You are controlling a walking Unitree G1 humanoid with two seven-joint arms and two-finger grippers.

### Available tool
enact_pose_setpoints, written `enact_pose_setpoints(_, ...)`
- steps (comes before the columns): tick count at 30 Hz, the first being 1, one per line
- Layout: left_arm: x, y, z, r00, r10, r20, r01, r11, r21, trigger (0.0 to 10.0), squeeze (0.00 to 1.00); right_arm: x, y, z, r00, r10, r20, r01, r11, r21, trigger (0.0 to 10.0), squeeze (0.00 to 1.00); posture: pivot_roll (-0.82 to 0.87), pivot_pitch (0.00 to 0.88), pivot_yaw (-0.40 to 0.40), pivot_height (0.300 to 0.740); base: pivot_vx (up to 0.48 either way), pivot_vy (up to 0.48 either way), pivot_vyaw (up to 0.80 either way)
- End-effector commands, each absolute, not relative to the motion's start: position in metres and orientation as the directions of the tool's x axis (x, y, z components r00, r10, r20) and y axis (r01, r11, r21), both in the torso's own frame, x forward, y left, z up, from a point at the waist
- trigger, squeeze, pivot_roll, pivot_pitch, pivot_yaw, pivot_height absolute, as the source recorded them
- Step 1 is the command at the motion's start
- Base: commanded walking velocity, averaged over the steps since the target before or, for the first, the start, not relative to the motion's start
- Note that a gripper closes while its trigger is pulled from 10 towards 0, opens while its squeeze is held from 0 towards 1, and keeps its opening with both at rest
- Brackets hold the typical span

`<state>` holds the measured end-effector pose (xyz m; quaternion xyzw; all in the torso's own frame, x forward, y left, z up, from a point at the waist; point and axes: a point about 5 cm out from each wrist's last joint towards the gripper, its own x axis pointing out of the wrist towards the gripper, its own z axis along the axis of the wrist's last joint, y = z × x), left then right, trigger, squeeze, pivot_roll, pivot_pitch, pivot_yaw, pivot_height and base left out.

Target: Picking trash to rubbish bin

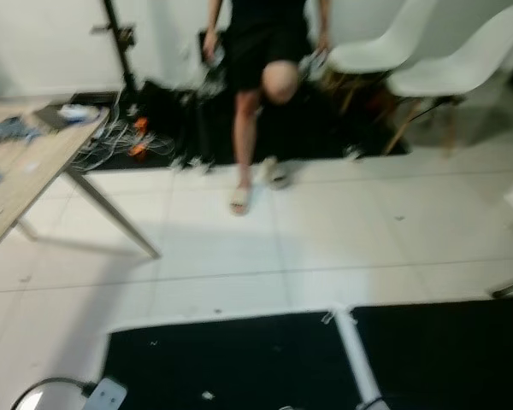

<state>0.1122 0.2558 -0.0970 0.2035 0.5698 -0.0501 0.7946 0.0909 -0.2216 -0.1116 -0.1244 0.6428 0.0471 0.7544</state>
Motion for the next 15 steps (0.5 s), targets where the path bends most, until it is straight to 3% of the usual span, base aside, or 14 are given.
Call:
enact_pose_setpoints(1,0.124,0.250,-0.095,0.379,0.150,-0.913,0.293,0.917,0.272,10.0,0.00,0.100,-0.225,-0.109,0.194,-0.097,-0.976,-0.243,0.959,-0.144,10.0,0.00,-0.05,0.051,0.063,0.740,0.000,0.000,-0.76)
enact_pose_setpoints(8,0.137,0.247,-0.092,0.412,0.138,-0.901,0.297,0.914,0.275,10.0,0.00,0.113,-0.223,-0.106,0.235,-0.092,-0.968,-0.199,0.970,-0.141,10.0,0.00,-0.05,0.053,0.082,0.740,0.000,0.000,-0.76)
enact_pose_setpoints(15,0.139,0.262,-0.087,0.416,0.176,-0.892,0.232,0.928,0.291,10.0,0.00,0.134,-0.221,-0.100,0.303,-0.080,-0.950,-0.153,0.979,-0.131,10.0,0.00,-0.03,0.028,0.068,0.740,0.000,0.000,-0.76)
